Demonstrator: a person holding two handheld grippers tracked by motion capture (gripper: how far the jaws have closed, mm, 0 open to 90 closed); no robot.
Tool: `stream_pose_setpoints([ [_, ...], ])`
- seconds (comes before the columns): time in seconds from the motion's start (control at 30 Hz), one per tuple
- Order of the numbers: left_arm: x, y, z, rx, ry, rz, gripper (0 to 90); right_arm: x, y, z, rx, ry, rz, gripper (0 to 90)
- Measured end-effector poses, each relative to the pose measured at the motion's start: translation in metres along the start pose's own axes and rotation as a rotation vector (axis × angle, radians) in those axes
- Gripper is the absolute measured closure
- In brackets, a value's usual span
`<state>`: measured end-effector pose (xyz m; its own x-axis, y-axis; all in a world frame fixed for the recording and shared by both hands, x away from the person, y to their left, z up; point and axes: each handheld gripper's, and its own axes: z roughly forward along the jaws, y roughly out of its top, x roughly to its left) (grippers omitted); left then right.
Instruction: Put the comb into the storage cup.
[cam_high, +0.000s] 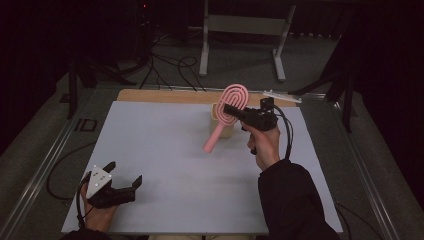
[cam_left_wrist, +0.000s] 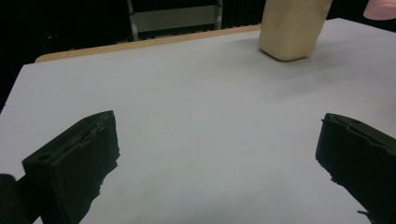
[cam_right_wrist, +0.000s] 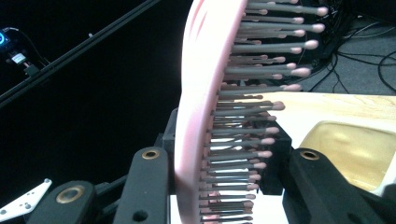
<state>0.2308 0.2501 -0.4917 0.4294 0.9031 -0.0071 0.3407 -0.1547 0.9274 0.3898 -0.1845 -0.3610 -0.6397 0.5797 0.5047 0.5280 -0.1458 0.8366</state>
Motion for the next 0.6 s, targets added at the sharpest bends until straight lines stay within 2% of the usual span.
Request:
stream_pose_setpoints([
  [0.6, 0.001, 0.0, -0.001, 0.003, 0.006, -0.005, 0.2, -0.007, 0.012, 0.005, -0.025, -0.013, 0.01, 63.7],
])
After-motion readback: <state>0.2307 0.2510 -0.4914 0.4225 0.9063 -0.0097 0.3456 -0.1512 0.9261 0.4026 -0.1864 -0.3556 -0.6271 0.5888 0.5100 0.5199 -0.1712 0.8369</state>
